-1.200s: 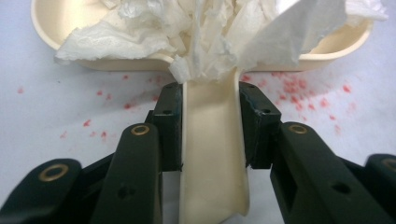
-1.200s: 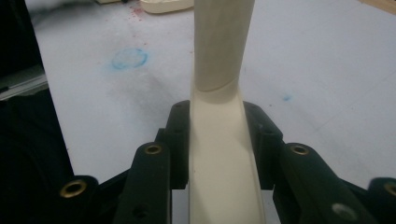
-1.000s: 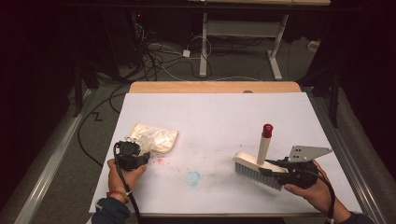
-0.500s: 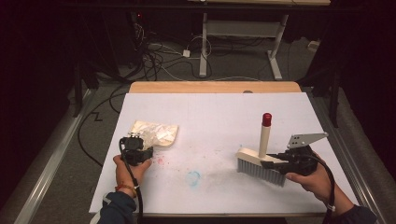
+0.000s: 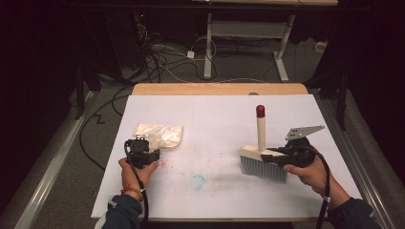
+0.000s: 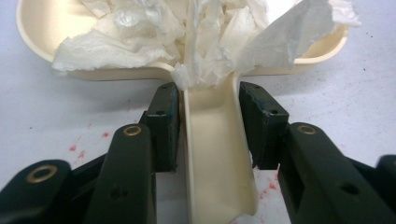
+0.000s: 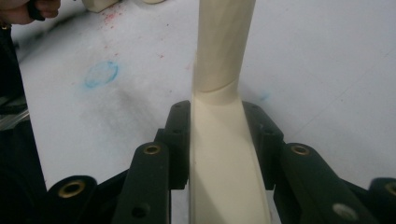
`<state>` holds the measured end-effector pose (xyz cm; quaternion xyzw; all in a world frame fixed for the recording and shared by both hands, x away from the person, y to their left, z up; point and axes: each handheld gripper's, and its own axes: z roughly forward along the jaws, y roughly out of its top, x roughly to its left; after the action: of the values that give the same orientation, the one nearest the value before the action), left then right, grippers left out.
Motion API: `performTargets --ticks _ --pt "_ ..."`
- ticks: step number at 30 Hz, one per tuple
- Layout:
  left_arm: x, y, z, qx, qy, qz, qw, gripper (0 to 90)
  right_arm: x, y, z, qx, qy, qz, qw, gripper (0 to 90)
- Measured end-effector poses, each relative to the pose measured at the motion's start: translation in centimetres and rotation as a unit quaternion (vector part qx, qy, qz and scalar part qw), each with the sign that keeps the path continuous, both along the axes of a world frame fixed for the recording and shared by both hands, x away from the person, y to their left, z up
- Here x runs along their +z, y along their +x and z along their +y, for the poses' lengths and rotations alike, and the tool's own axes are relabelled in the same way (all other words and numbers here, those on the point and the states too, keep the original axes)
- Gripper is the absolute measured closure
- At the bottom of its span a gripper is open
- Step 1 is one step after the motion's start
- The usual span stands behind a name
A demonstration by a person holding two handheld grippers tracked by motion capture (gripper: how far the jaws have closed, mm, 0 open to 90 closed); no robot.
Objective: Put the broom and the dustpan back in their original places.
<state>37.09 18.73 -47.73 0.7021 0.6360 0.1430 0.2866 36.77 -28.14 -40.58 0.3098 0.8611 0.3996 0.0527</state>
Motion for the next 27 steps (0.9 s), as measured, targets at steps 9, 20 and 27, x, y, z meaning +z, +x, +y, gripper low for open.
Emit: performTargets --ticks 9,20,27 --pt "-0.1 0.1 0.5 -0.013 0.004 -0.002 0.9999 61.7 -0.6 0.7 -0.9 -0.034 0.016 0.005 0.9993 65.0" --pt "-0.1 0.1 0.4 -0.020 0.013 -0.004 0.9997 61.1 -1.4 1.9 -1.1 -0.063 0.028 0.010 0.9975 62.1" --pt "-0.1 0.0 0.3 -0.023 0.012 -0.005 0.9996 60.4 -1.7 3.0 -0.8 -0.077 0.033 0.011 0.9964 60.6"
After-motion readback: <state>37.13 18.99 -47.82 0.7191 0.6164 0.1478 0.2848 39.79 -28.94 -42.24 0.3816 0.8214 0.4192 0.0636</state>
